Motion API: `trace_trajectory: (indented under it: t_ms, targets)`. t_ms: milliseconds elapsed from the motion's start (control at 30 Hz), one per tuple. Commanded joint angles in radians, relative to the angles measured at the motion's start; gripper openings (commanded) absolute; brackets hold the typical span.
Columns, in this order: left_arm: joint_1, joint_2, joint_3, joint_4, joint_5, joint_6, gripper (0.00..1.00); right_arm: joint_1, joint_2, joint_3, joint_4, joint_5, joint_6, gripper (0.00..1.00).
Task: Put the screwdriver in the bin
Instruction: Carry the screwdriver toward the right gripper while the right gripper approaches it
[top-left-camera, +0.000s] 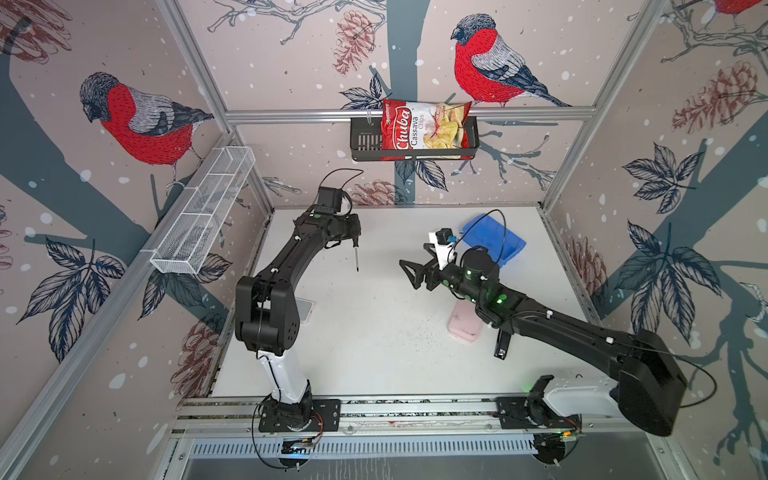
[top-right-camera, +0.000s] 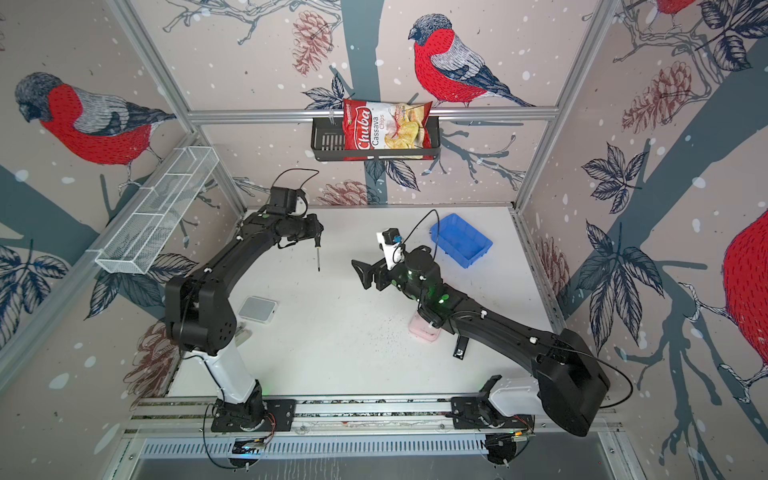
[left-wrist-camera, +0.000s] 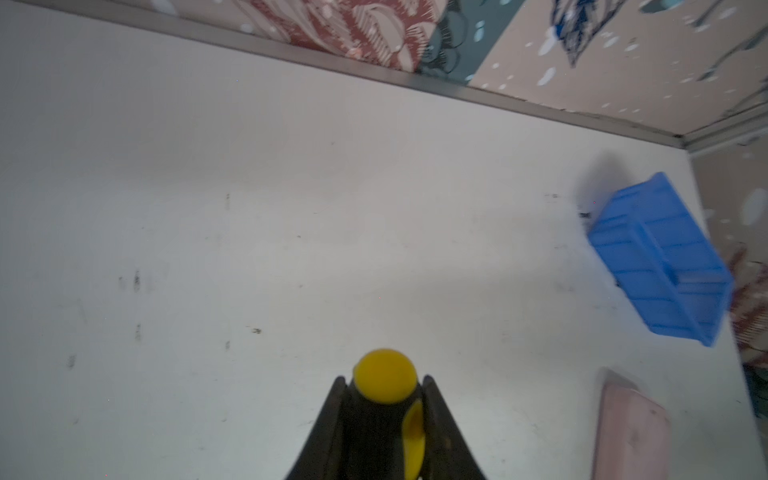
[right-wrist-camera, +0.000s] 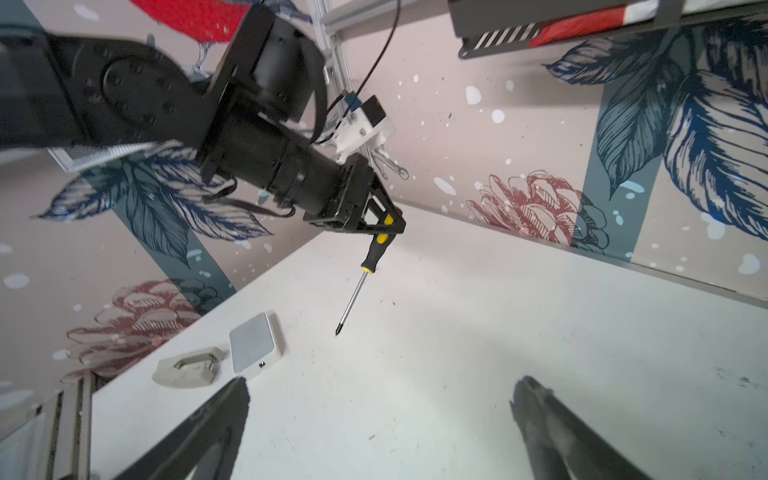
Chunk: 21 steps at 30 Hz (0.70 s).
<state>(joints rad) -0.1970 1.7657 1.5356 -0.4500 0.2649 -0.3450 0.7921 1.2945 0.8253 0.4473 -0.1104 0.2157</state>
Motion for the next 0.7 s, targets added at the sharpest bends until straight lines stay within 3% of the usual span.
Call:
trace_trajectory:
  t_ms: [0, 333, 667]
  targets:
    - [-0.008, -0.065, -0.068, 0.208, 0.174, -0.074, 0.04, -0.044, -0.022, -0.018, 0.088, -0.104, 0.113, 0.99]
    - [-0.108, -0.257, -0.364, 0.734, 0.294, -0.383, 0.02, -0.136, -0.030, -0.016, 0.134, -0.262, 0.215, 1.00]
    - [-0.204, -0.298, -0.431, 0.952, 0.373, -0.425, 0.00, -0.152, 0.048, 0.062, 0.095, -0.383, 0.242, 1.00]
